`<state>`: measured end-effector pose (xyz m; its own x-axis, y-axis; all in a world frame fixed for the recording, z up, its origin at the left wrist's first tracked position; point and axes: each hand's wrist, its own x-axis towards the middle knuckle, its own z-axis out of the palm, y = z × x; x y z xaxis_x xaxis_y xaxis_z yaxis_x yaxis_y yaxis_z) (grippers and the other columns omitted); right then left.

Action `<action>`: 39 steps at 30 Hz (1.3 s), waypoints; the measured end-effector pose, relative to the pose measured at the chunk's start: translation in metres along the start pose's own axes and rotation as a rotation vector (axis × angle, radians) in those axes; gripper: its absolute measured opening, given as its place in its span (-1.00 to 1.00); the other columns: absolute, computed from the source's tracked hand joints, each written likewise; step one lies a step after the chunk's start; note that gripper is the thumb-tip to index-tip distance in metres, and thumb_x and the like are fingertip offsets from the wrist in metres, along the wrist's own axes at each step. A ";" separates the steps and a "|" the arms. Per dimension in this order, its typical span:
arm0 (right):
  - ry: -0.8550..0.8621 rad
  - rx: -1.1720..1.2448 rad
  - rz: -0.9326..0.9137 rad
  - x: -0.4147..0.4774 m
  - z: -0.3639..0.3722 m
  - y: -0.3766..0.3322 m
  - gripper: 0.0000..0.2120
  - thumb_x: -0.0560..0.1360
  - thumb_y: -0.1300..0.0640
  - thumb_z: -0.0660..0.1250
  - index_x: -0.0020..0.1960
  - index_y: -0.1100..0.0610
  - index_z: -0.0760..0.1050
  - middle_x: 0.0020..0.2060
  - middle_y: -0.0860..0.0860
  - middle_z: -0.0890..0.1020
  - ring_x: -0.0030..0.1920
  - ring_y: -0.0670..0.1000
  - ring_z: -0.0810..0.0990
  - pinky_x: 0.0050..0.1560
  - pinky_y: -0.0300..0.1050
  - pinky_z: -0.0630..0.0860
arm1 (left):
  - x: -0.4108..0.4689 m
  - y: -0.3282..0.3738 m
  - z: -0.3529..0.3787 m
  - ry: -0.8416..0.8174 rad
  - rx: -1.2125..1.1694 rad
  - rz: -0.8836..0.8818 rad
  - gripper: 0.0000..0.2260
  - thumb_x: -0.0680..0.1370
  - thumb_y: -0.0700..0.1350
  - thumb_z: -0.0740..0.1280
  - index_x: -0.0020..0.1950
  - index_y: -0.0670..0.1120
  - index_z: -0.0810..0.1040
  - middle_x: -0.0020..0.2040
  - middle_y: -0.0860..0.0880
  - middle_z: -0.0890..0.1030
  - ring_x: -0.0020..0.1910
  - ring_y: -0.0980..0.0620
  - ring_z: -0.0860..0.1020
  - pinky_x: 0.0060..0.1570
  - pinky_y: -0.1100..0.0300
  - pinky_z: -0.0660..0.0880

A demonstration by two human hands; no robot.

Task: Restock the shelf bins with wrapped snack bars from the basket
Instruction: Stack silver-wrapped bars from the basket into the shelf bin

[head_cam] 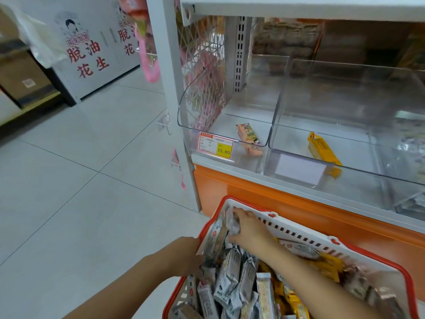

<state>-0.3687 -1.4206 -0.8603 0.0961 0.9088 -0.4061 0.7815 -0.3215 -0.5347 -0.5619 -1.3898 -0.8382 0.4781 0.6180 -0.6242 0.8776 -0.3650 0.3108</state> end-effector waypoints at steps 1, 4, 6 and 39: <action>-0.047 -0.009 0.053 0.000 0.001 -0.005 -0.22 0.44 0.02 0.44 0.52 0.10 0.11 0.36 0.05 0.41 0.29 0.07 0.47 0.21 -0.05 0.47 | -0.001 0.000 0.000 -0.001 -0.004 0.003 -0.70 0.56 -0.06 0.15 0.19 -0.15 0.52 0.02 -0.10 0.61 -0.03 -0.05 0.59 0.00 0.09 0.56; -0.121 -0.074 0.151 0.006 -0.003 -0.018 -0.22 0.39 0.10 0.48 0.47 0.18 0.14 0.28 0.09 0.46 0.14 0.07 0.56 0.00 -0.09 0.53 | -0.002 0.001 0.000 0.001 0.005 0.010 -0.72 0.56 -0.07 0.17 0.16 -0.17 0.53 0.01 -0.11 0.60 -0.03 -0.07 0.59 -0.01 0.09 0.53; -0.099 -0.164 0.200 0.010 0.001 -0.023 -0.16 0.36 0.12 0.52 0.47 0.16 0.12 0.35 0.11 0.35 0.20 0.10 0.52 0.00 -0.06 0.50 | -0.003 0.002 0.000 -0.009 0.026 0.009 -0.73 0.55 -0.06 0.22 0.14 -0.20 0.53 0.00 -0.13 0.59 -0.03 -0.09 0.58 -0.02 0.09 0.52; -0.108 0.596 0.145 -0.074 -0.076 0.014 -0.63 0.48 0.33 0.33 0.17 -0.04 0.49 0.30 0.13 0.44 -0.12 0.05 0.68 -0.11 -0.06 0.65 | -0.027 0.056 -0.044 0.138 -0.069 0.198 -0.40 0.56 0.13 0.28 0.52 -0.06 0.20 0.49 -0.05 0.28 0.43 -0.03 0.30 0.34 0.16 0.25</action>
<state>-0.3184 -1.4717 -0.7817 0.0886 0.8227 -0.5615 0.2835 -0.5613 -0.7776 -0.5236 -1.3961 -0.7725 0.6372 0.6300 -0.4440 0.7644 -0.4427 0.4688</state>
